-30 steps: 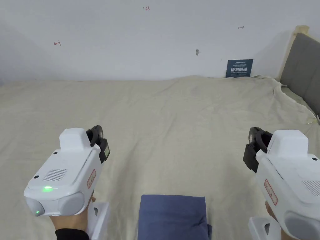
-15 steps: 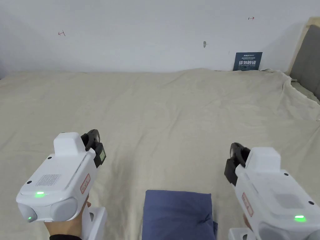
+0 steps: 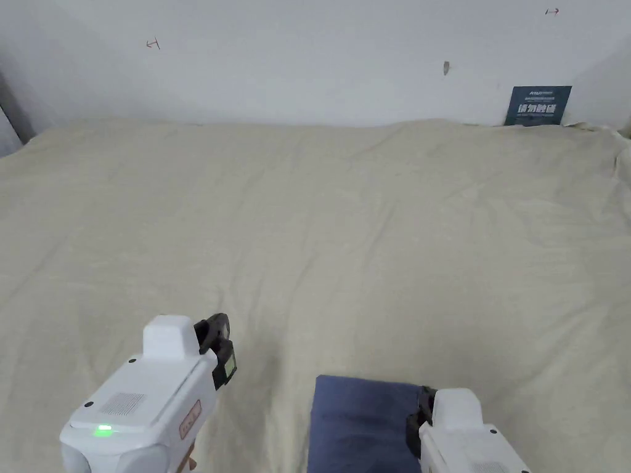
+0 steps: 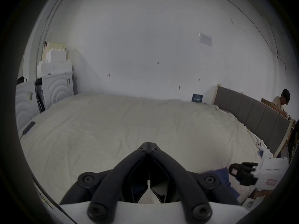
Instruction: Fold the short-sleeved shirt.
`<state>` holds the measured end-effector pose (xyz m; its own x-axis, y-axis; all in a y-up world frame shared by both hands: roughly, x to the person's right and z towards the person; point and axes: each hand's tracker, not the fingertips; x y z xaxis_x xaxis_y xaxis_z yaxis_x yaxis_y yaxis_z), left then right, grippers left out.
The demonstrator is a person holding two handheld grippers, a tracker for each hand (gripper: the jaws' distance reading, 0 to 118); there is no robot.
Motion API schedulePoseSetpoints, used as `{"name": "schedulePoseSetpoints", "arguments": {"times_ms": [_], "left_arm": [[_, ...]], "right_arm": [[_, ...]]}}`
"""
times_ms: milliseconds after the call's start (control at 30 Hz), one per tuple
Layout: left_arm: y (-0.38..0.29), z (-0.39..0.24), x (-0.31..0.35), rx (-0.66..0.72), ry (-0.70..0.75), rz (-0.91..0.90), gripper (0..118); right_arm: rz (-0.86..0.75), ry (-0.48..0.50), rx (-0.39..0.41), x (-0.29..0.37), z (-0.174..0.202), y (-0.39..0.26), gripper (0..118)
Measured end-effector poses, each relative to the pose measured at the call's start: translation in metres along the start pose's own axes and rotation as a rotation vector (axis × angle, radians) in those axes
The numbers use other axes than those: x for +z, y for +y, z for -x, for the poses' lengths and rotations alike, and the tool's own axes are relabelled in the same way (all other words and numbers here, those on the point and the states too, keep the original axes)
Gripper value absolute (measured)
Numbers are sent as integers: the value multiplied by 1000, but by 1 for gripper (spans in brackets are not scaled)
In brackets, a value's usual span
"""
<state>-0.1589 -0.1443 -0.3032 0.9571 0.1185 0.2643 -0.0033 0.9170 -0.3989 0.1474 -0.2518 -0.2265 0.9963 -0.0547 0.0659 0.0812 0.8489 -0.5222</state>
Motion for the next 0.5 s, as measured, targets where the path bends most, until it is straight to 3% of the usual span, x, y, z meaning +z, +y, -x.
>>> {"name": "schedulePoseSetpoints", "arguments": {"times_ms": [233, 300, 367, 400, 467, 500], "left_arm": [[-24, 3, -9, 119, -102, 133, 1], [-31, 2, -16, 164, -158, 200, 5], [-40, -2, -25, 201, -193, 275, 19], [-43, -4, -31, 220, -218, 327, 33], [-51, -9, -45, 282, -264, 424, 73], [-55, -13, -50, 304, -279, 473, 73]], "right_arm": [[177, -6, 46, -29, 1, -45, 0], [94, 4, 15, -28, 0, -54, 0], [113, -1, 21, -27, 1, -51, 0], [114, -1, 20, -28, 0, -49, 0], [120, 6, 19, -26, -1, -49, 0], [120, 10, 19, -26, -2, -49, 0]]}}
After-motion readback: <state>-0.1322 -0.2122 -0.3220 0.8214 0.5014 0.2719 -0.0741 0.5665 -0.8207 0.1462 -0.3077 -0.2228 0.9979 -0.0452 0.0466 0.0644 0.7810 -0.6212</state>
